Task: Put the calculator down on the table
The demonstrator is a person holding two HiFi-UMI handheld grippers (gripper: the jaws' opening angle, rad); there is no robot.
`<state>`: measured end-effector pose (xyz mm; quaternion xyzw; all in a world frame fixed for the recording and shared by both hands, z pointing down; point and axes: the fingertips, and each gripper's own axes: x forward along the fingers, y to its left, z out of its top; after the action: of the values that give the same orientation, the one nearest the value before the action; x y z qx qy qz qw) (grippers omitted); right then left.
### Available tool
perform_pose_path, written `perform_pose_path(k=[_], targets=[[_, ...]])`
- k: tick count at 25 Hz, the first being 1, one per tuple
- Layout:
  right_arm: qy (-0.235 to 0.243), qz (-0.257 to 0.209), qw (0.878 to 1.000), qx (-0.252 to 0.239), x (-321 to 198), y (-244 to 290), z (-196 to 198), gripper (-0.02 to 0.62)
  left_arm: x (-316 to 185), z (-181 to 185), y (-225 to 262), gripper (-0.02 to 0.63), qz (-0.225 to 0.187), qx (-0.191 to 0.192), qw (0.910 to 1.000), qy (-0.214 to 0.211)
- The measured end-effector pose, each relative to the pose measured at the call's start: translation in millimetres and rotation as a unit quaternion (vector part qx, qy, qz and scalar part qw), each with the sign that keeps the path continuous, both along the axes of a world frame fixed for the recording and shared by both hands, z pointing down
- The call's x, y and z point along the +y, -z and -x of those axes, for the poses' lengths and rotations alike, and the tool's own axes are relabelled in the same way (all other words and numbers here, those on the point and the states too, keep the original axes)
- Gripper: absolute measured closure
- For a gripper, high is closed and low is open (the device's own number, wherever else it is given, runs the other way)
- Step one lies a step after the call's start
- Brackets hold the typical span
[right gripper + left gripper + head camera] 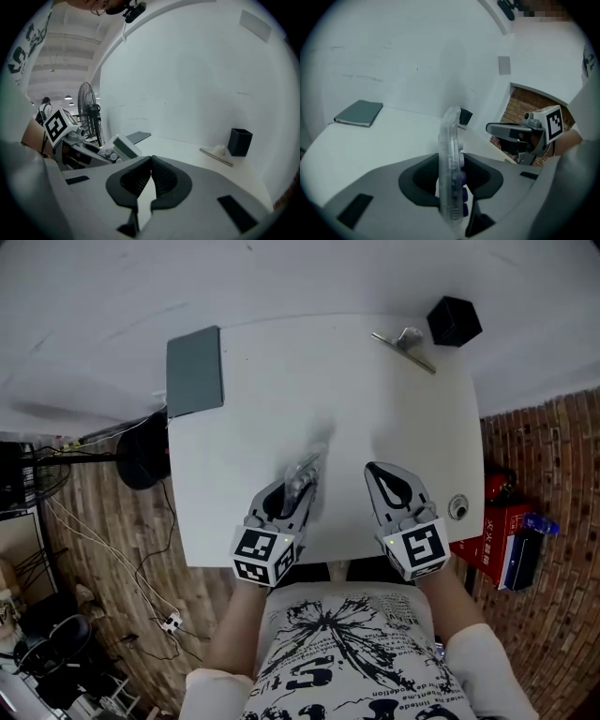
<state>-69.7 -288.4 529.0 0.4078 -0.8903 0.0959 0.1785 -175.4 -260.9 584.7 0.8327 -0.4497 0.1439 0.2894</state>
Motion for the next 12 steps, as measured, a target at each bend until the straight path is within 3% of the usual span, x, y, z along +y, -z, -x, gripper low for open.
perform_pose_path(k=[7,12], targets=[[-0.01,0.021,1.0,0.01,2.6,-16.3,0.5,0.58,-7.2,-3.2,-25.1,0.46,0.066,0.081,0.9942,0.026],[-0.012,0.025,1.0,0.013,2.5,-17.9,4.0,0.58,-17.4,4.7,-36.4,0.442,0.096,0.076,0.9914,0.045]])
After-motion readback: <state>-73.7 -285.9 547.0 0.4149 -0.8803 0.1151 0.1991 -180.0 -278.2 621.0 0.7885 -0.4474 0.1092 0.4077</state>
